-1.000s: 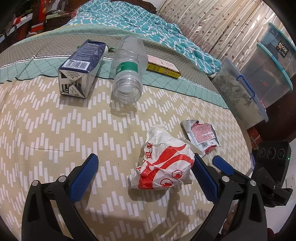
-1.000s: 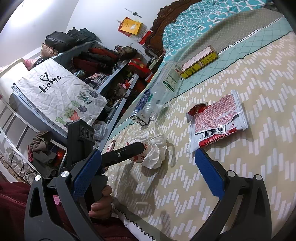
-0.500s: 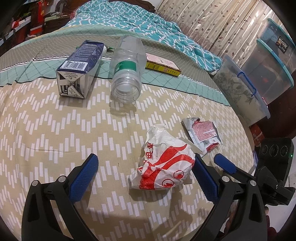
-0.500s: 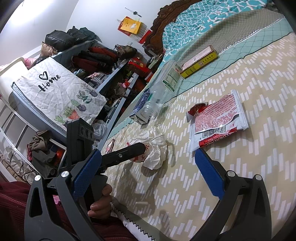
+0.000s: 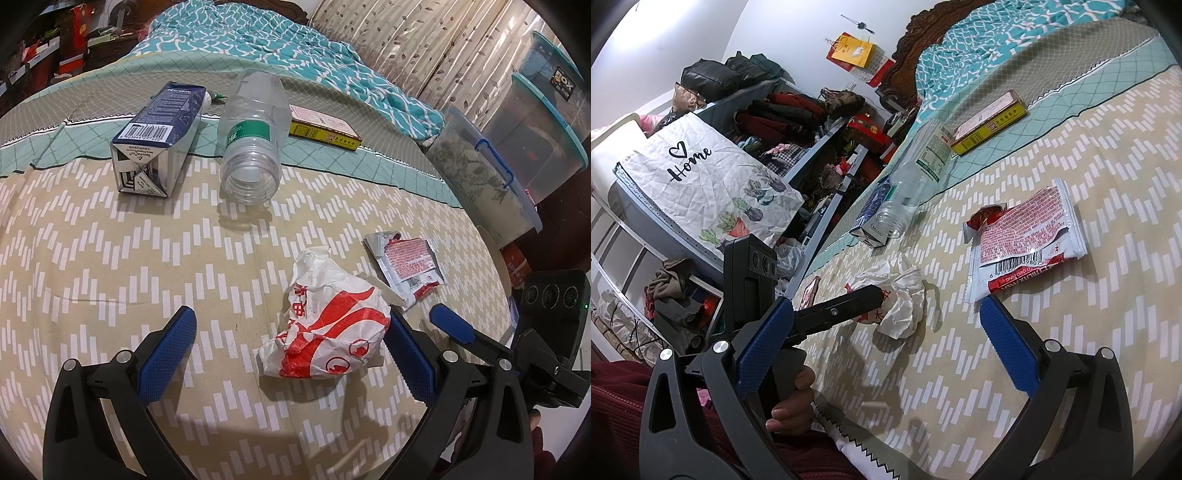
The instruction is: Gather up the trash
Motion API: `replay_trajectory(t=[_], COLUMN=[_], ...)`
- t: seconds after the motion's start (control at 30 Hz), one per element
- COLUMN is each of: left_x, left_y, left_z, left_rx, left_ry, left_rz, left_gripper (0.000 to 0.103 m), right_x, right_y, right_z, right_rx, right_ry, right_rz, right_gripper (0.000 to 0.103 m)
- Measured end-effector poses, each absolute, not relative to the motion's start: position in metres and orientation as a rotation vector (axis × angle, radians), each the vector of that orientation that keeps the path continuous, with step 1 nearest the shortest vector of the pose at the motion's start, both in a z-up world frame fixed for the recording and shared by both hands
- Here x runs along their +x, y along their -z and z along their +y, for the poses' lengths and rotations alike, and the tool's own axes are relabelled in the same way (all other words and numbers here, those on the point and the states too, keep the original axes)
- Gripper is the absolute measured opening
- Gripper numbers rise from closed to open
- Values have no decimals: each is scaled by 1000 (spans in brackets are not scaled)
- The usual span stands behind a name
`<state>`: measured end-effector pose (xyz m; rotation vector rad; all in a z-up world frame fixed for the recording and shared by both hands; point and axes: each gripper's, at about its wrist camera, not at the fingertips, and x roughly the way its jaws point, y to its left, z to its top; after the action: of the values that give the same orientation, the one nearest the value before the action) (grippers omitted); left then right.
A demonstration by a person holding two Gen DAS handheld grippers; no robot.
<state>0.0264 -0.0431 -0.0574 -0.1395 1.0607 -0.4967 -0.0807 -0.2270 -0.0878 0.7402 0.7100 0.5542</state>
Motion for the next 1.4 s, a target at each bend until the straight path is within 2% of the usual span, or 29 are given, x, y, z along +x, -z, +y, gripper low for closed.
replay_trajectory(t=[1.4], left_x=[27], left_y=[60], left_z=[-46], left_rx=[-131], left_ry=[496], left_rz=[1060], left_gripper=[95], right_x=[-80], right_y=[89], right_z=[-224], right_rx=[730], right_ry=[-550], right_rz=[716], right_gripper=[100])
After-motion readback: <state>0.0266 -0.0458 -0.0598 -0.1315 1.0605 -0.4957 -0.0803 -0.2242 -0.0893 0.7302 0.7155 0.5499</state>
